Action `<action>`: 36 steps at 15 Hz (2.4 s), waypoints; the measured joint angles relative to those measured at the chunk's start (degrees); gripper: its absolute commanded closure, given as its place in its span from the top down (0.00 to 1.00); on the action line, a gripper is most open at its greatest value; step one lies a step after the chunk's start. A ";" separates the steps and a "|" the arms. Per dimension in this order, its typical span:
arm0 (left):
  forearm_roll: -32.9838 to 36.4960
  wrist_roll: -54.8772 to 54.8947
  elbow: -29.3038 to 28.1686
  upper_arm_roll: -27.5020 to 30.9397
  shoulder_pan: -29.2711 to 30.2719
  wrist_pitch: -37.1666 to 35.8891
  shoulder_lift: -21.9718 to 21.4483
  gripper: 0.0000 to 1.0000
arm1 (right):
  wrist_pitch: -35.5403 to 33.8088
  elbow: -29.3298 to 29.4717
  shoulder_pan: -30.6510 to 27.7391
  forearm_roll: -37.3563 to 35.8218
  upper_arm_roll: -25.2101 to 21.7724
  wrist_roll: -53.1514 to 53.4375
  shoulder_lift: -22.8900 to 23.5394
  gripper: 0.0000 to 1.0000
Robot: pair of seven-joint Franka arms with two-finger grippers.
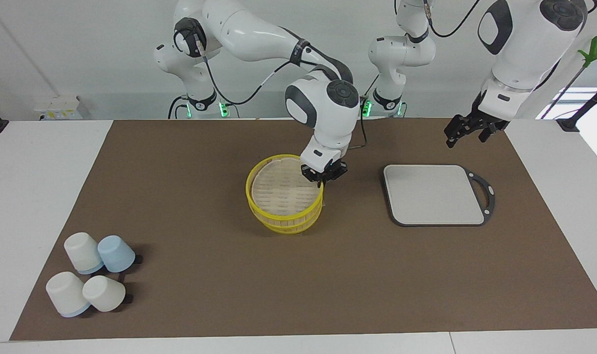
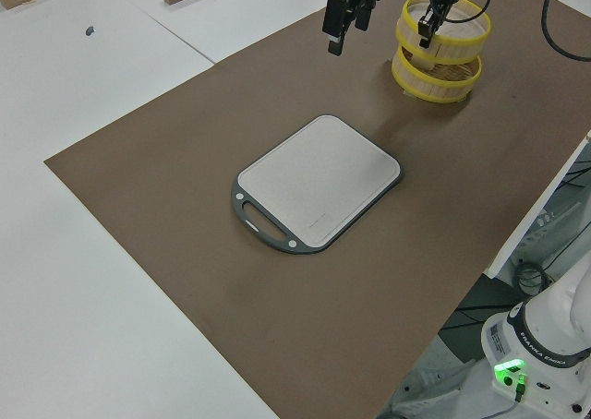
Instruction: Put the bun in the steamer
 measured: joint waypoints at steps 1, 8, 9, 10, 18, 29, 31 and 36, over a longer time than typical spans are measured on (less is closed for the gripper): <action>0.00 0.17 0.05 0.00 0.05 -0.59 -0.44 1.00 | 0.00 -0.15 -0.10 0.00 -0.10 0.00 -0.02 0.00; -0.30 1.56 0.04 -0.03 0.61 -2.41 -1.25 1.00 | 4.58 -4.73 0.08 0.03 0.07 2.90 -1.30 0.00; -0.75 1.57 0.09 -0.03 0.64 -2.41 -1.24 1.00 | 5.36 -5.34 0.14 0.03 0.10 3.27 -1.45 0.00; -1.12 1.57 0.29 -0.05 0.65 -2.41 -1.24 1.00 | 5.93 -5.88 0.18 0.03 0.10 3.48 -1.64 0.00; -1.33 1.61 1.78 -0.29 0.65 -2.41 -1.24 1.00 | 9.91 -10.85 0.37 0.07 0.28 5.12 -3.59 0.00; -1.34 3.34 1.86 -0.72 0.65 -2.40 -1.24 1.00 | 14.36 -16.27 0.39 0.06 0.44 6.67 -6.53 0.00; -1.34 3.63 1.86 -0.71 0.65 -2.40 -1.24 1.00 | 15.01 -16.88 0.39 0.07 0.46 6.85 -6.85 0.00; -1.34 3.83 1.86 -0.72 0.65 -2.34 -1.24 1.00 | 17.21 -18.07 0.39 0.76 0.50 6.94 -6.93 0.00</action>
